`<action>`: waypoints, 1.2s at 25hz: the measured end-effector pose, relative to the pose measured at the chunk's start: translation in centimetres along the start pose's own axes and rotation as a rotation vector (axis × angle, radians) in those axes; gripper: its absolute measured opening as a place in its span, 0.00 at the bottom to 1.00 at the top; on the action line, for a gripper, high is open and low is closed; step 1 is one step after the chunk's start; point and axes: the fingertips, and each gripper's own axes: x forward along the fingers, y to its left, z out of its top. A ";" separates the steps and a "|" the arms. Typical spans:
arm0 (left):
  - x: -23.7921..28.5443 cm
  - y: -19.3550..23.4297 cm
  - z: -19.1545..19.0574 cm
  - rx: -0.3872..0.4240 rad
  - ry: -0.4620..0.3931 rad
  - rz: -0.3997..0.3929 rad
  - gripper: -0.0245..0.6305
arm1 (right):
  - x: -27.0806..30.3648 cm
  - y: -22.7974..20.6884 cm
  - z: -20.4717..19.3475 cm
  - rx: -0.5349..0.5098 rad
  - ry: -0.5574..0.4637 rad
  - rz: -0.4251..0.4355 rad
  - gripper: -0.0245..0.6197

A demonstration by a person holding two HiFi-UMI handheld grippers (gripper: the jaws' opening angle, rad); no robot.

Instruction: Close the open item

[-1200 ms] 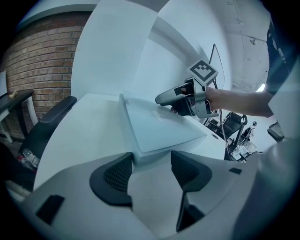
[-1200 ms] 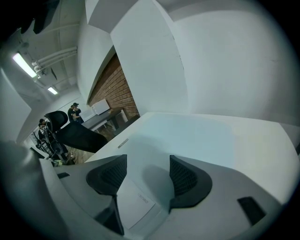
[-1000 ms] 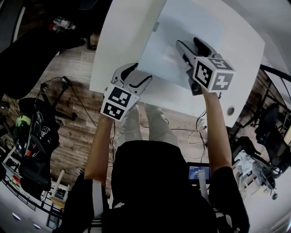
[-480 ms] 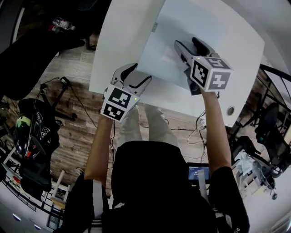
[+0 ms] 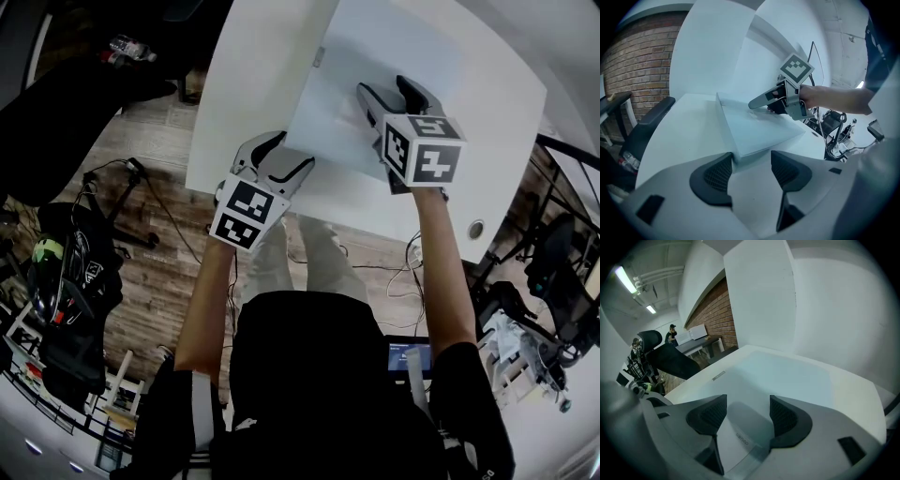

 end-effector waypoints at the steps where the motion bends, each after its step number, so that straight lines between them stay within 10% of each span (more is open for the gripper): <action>1: 0.0 0.0 0.0 0.000 0.000 0.000 0.43 | 0.0 0.0 0.0 -0.004 -0.002 -0.003 0.48; 30: 0.2 0.1 0.1 0.005 0.011 -0.007 0.43 | 0.8 0.2 -0.4 -0.037 0.021 -0.037 0.48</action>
